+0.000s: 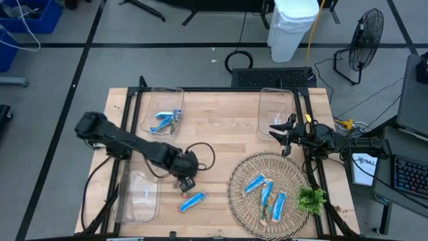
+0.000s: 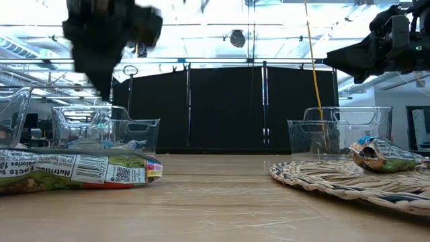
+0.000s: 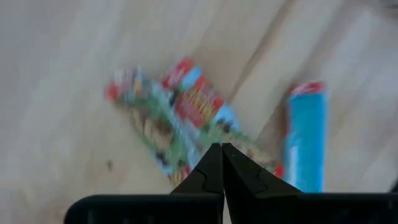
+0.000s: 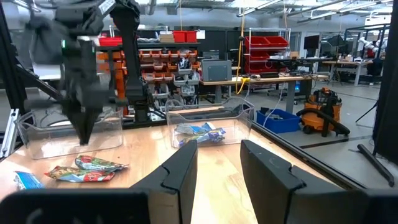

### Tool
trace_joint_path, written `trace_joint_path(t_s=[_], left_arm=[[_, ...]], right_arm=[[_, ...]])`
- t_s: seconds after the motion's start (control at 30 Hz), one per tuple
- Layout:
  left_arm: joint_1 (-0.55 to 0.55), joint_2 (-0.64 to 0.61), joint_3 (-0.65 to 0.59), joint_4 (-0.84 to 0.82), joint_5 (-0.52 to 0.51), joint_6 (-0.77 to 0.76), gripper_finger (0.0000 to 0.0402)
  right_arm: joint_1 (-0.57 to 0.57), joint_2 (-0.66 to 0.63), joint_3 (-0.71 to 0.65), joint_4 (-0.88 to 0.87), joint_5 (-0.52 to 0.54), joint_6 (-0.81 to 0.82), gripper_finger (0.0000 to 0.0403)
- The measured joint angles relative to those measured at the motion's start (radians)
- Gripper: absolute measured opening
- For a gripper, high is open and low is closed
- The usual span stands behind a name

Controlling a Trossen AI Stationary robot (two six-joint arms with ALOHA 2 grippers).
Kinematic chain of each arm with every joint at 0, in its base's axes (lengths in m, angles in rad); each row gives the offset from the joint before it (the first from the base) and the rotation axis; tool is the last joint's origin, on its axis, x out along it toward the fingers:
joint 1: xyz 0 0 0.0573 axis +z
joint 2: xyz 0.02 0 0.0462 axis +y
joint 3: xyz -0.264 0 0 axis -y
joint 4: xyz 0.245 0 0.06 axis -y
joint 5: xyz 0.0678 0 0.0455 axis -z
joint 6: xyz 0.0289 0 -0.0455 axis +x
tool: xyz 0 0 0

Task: Pick and place Granola Bars by type
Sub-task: Put the orange granola bar into the bottom transparent bin

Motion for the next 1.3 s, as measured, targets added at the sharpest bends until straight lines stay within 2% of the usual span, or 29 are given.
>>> trace_joint_path(t_s=[0.1, 0.27, 0.53, 0.7, 1.3], left_arm=[[0.004, 0.063, 0.002, -0.009, 0.057, -0.075, 0.0018], [0.007, 0.123, 0.003, -0.035, 0.059, -0.119, 0.0053], [0.008, 0.171, 0.003, -0.063, 0.005, -0.187, 0.0134], [0.007, 0.172, 0.003, -0.051, -0.042, -0.194, 0.0169], [0.008, 0.182, -0.066, -0.037, -0.05, -0.293, 0.0171]], right_arm=[[0.0, 0.0, 0.0, 0.0, 0.0, 0.0, 0.0114], [0.0, 0.0, 0.0, 0.0, 0.0, 0.001, 0.0114], [0.0, 0.0, 0.0, 0.0, -0.001, 0.002, 0.0114], [0.0, 0.0, 0.0, 0.0, -0.002, 0.026, 0.0114], [0.0, 0.0, 0.0, -0.003, -0.004, 0.028, 0.0114]])
